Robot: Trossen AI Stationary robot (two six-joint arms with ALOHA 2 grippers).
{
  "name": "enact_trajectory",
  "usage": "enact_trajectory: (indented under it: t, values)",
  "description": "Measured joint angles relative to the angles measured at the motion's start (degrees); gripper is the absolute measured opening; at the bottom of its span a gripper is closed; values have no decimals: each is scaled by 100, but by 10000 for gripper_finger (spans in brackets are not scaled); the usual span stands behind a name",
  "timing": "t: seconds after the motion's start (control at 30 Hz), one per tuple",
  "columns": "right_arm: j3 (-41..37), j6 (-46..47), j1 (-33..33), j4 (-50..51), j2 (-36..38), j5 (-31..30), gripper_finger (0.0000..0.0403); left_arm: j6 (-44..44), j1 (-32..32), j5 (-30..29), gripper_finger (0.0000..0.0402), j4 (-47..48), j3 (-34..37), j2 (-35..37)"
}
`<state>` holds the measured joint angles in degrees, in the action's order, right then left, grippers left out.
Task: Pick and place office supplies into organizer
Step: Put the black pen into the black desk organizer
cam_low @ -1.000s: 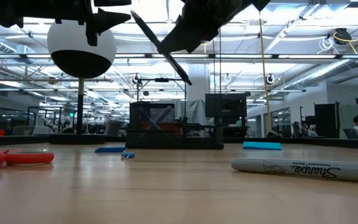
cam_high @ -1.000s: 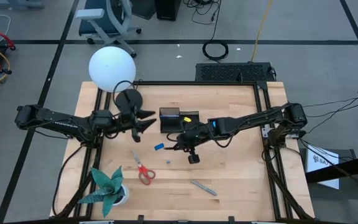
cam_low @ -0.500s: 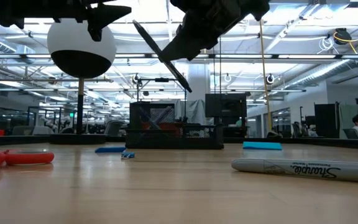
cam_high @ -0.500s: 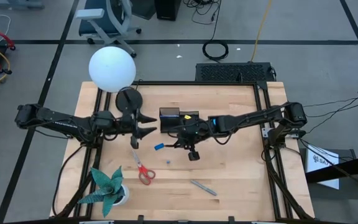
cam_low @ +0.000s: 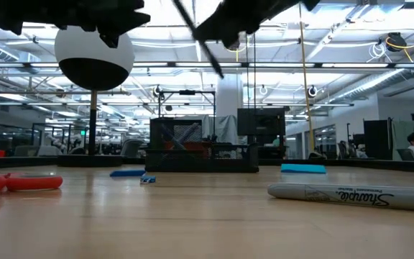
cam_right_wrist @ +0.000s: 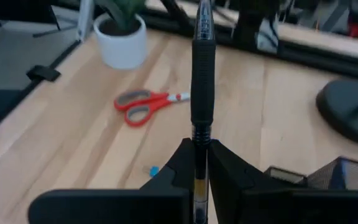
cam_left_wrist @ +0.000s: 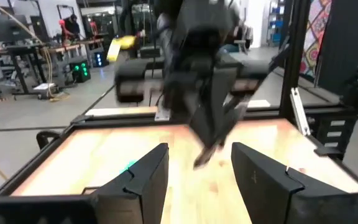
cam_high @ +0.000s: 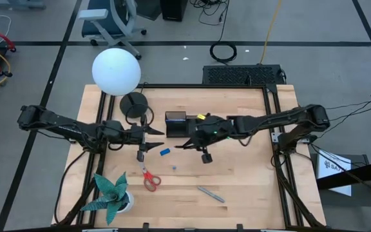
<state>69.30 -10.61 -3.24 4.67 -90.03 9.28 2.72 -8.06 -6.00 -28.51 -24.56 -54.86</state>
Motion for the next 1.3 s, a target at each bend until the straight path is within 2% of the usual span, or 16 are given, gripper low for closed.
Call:
enact_trajectory:
  t: [0.1, 0.33, 0.47, 0.8, 1.0, 1.3]
  values:
    - [-382, -1, -67, -523, 366, 4, 18, 23, 16, -4, 184, -315, -2, -338]
    - [-1269, 106, -57, -1594, 1042, -8, 18, 543, 67, 17, 184, -1696, -106, -1112]
    - [-1581, 142, -48, -2104, 1197, -11, 18, 491, 68, 38, 184, -1689, -419, -1397]
    - [-1601, 149, -47, -2194, 1158, -20, 18, 515, 73, 306, 184, -1611, -1359, -2235]
    - [-1601, 138, -47, -2206, 1156, -31, 18, 470, 75, 306, 184, -1578, -1532, -2479]
    - [-1601, 136, -47, -2244, 1156, -44, 18, 428, 49, 382, 184, -1645, -1578, -2484]
